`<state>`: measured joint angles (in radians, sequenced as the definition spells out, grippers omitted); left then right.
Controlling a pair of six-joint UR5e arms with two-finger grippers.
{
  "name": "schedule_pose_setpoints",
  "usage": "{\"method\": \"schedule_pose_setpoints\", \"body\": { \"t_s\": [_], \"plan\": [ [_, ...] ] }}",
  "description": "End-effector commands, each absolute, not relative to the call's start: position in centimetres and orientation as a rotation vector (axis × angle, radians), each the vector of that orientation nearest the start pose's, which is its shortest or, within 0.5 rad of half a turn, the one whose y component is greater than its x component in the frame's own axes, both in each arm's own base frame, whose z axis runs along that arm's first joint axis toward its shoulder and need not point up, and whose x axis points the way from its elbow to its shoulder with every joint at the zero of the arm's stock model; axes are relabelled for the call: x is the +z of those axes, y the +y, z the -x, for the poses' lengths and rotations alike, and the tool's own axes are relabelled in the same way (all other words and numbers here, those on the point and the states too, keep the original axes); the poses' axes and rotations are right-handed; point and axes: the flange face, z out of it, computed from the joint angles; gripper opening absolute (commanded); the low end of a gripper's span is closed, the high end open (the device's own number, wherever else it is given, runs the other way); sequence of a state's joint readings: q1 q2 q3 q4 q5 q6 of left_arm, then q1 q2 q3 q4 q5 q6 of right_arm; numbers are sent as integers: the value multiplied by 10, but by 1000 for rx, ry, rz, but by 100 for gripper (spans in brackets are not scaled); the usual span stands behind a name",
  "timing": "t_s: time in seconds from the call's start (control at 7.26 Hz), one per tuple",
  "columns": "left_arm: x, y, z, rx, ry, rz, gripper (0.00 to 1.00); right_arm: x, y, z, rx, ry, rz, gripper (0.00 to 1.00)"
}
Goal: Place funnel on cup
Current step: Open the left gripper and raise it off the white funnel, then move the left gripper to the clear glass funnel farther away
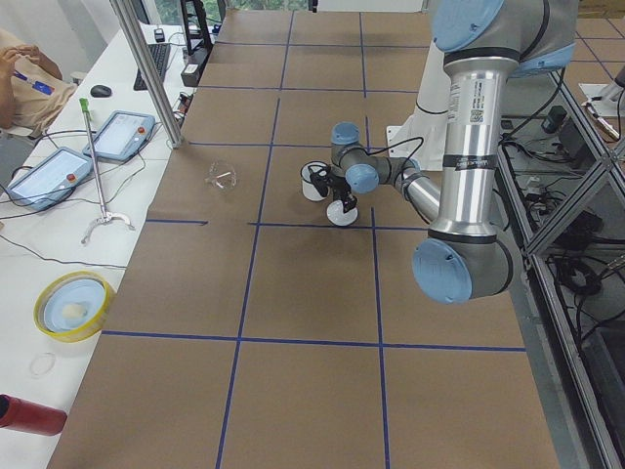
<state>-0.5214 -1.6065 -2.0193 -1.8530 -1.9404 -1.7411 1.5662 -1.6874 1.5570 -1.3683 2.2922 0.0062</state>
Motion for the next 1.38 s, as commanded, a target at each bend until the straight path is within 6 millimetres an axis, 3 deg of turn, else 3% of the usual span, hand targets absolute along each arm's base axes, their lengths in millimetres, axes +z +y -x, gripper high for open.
{"method": "schedule_pose_setpoints", "body": {
  "t_s": [0.0,0.14,0.41,0.55,0.69,0.83,0.96,1.24],
  "plan": [
    [396,-334,-378,-514,830,211,87,703,-445,-66,-25,-721,-65,100],
    [400,-338,-373,-523,825,206,87,703,-445,-66,-25,-721,-65,100],
    [396,-402,-299,-568,856,71,87,703,-445,-65,-25,-723,-65,100],
    [394,-423,-282,-577,862,29,87,703,-445,-65,-25,-723,-65,100],
    [385,-455,-274,-607,877,-10,86,703,-445,-66,-25,-721,-65,100],
    [373,-503,-286,-647,886,-27,86,703,-445,-65,-25,-723,-65,100],
    [361,-533,-301,-676,897,-22,86,703,-445,-66,-25,-721,-65,100],
    [346,-543,-310,-828,1025,49,86,703,-445,-66,-25,-721,-65,100]
  ]
}}
